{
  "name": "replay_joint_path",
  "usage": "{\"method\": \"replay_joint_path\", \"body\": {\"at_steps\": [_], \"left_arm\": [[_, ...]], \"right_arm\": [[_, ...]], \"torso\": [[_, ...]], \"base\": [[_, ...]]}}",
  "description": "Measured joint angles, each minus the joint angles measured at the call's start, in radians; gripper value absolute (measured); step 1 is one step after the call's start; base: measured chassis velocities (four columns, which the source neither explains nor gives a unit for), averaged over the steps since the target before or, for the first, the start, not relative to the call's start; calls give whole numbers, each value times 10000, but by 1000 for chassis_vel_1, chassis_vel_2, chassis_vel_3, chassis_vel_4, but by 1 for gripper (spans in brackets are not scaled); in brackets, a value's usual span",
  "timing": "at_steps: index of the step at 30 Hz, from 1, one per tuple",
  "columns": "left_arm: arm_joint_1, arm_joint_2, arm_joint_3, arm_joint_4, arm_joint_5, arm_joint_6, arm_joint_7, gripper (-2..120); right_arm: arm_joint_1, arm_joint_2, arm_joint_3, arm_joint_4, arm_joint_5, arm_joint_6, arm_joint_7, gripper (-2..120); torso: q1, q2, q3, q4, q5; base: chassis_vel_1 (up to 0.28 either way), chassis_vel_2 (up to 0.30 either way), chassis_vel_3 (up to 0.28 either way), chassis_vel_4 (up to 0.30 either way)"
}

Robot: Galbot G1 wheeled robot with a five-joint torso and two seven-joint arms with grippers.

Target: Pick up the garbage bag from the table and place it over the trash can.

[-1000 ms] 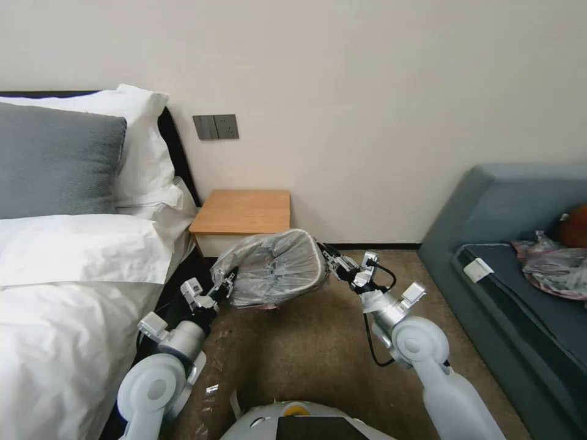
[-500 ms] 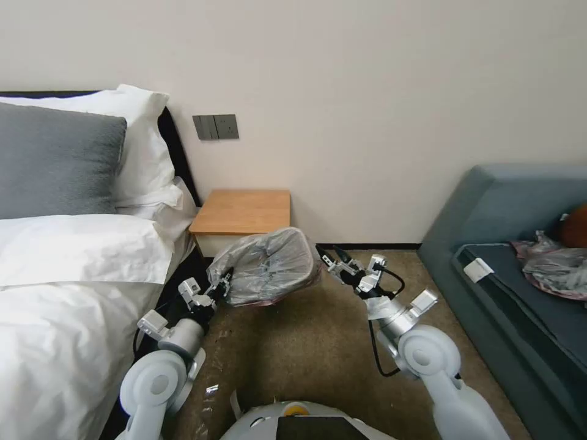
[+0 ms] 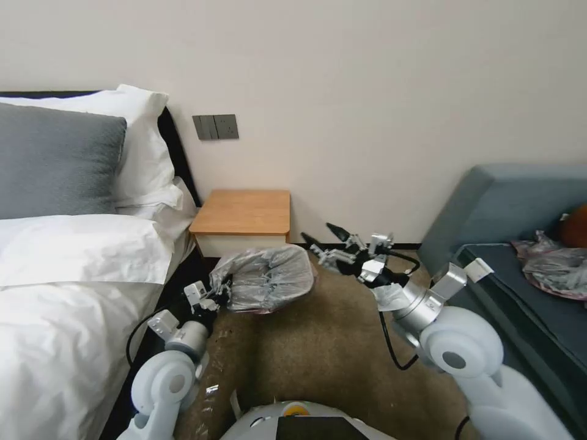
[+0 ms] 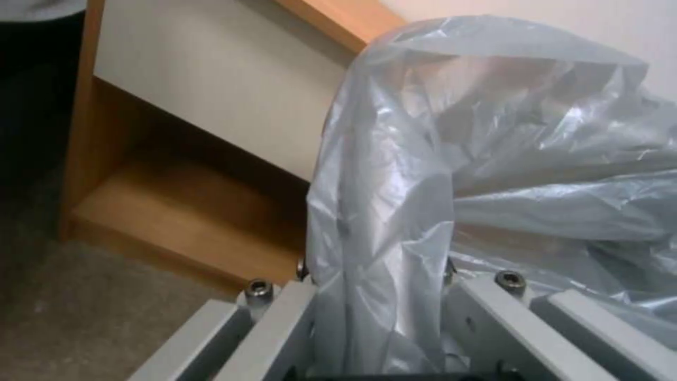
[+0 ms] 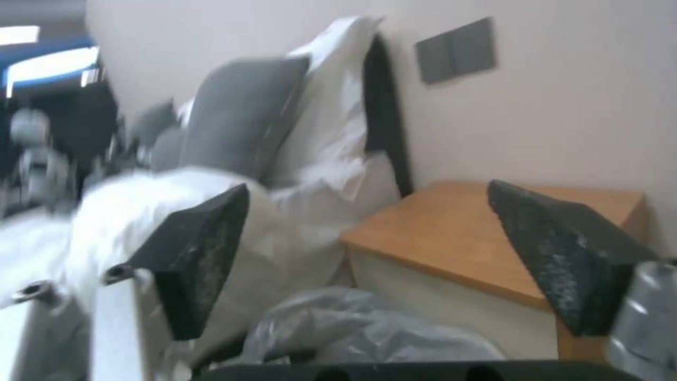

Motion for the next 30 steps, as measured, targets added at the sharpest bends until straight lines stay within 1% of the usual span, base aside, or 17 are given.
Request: {"method": "replay_joint_path", "body": {"at_steps": [1,2,4,6,7,11,12,15,16,19,20,21,23,24,25,28,30], "left_arm": [[17,-10,140,-11,290,-26,-8,5],[17,-10,140,-11,290,-26,-8,5],[26,-21,329,-18,702,-106,-14,5],[24,-29,633,-22,1279,-244,-14,5],[24,-29,633,-22,1279,-244,-14,5],[3,-27,1196,-41,2264,-548,20,5],[3,-27,1196,-41,2264,-548,20,5],[34,-9,1418,-86,2694,-702,80,5],[34,-9,1418,-86,2694,-702,80,5],[90,7,1599,-87,3396,-993,362,5],[90,7,1599,-87,3396,-993,362,5],[100,8,1639,-87,3526,-1047,427,5],[118,7,1715,-80,3773,-1128,566,5],[126,7,1736,-74,3904,-1161,653,5],[126,7,1736,-74,3904,-1161,653,5],[147,6,1748,-70,4084,-1226,858,5],[150,5,1743,-70,4084,-1229,897,5]], "right_arm": [[199,-404,-130,48,-186,-109,-97,79],[199,-404,-130,48,-186,-109,-97,79],[515,-969,-403,99,-412,-245,-137,72],[1053,-1633,-929,125,-645,-457,-154,61],[1053,-1633,-929,125,-645,-457,-154,61],[1834,-2450,-2014,44,-1307,-716,-589,42],[1834,-2450,-2014,44,-1307,-716,-589,42],[2228,-2771,-2709,-88,-1749,-757,-831,29],[2228,-2771,-2709,-88,-1749,-757,-831,29],[2936,-2988,-3668,-317,-2176,-761,-1104,13],[2936,-2988,-3668,-317,-2176,-761,-1104,13],[3214,-3000,-4000,-387,-2265,-776,-1139,10],[3957,-2981,-4725,-624,-2468,-843,-1251,0],[4464,-2943,-5169,-815,-2611,-871,-1363,0],[4464,-2943,-5169,-815,-2611,-871,-1363,0],[5719,-2774,-6303,-1341,-2755,-823,-1817,0],[6037,-2703,-6632,-1476,-2795,-819,-1892,0]], "torso": [[0,0,0,0,-1],[0,0,0,0,-1],[0,0,0,-2,-1],[0,0,0,0,-1],[0,0,0,0,-1],[0,0,0,-2,0],[0,0,0,-2,0],[0,0,0,-3,-1],[0,0,0,-3,-1],[0,0,0,-2,-1],[0,0,0,-2,-1],[0,0,-1,-2,-1],[0,0,0,-3,-1],[0,0,0,-2,-2],[0,0,0,-2,-2],[0,0,0,-1,-3],[0,0,0,0,-2]], "base": [[0,0,0,0],[0,0,0,0],[0,0,0,0],[0,0,0,0],[0,0,0,0],[0,0,0,0],[0,0,0,0],[0,0,0,0],[0,0,0,0],[0,0,0,0],[0,0,0,0],[0,0,0,0],[0,0,0,0],[0,0,0,0],[0,0,0,0],[0,0,0,0],[0,0,0,0]]}}
